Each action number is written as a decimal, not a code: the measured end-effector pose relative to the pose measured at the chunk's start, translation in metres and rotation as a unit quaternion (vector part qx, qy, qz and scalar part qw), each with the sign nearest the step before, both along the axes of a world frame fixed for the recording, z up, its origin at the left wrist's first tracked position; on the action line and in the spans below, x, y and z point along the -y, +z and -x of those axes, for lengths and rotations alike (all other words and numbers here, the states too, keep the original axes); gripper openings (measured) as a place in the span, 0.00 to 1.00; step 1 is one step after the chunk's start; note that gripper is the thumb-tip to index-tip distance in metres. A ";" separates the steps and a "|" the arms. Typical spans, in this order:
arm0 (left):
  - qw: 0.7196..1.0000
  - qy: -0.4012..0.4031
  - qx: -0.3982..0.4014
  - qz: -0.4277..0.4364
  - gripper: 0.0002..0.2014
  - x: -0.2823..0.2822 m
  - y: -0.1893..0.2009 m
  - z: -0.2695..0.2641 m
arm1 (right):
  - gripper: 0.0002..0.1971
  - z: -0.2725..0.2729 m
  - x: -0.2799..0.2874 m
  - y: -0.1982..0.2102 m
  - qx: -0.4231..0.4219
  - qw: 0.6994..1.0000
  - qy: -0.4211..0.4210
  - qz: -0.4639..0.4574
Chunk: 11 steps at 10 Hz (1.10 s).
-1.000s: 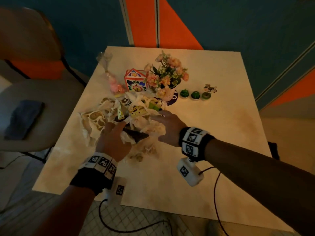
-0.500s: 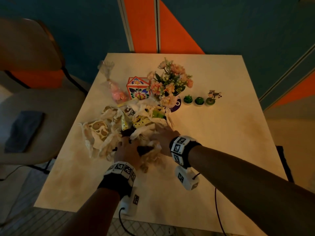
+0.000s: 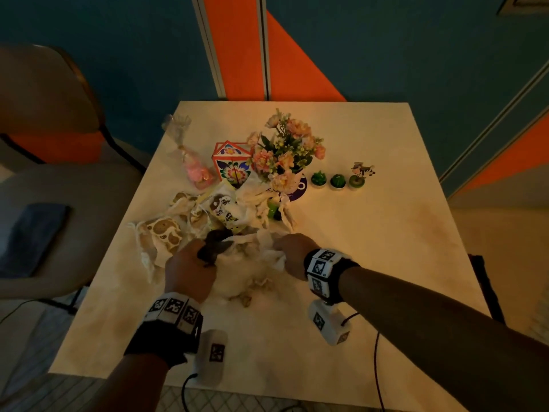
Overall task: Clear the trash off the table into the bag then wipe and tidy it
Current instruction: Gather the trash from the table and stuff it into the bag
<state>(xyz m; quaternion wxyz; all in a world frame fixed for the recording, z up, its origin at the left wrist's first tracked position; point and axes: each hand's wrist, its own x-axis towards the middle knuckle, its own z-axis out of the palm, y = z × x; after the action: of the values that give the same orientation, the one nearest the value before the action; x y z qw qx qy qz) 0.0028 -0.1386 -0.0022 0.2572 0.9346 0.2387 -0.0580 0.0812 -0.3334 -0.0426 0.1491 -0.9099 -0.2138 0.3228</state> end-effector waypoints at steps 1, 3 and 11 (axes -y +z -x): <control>0.995 0.067 0.059 0.052 0.15 -0.011 0.010 -0.001 | 0.22 0.000 0.015 0.002 -0.009 0.996 -0.085 -0.040; 0.954 0.128 0.197 0.188 0.10 -0.015 0.042 -0.005 | 0.09 0.006 0.051 0.052 0.045 0.949 -0.233 -0.209; 0.902 0.061 0.266 0.336 0.15 0.167 0.138 -0.040 | 0.20 0.070 0.237 0.123 0.096 0.809 -0.421 -0.400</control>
<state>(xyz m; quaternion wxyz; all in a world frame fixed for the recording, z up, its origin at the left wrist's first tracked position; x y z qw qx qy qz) 0.0431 -0.3059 0.1361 0.6128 0.7570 0.1848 0.1319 0.0109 -0.5701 0.0804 0.5999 -0.7968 0.0667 0.0258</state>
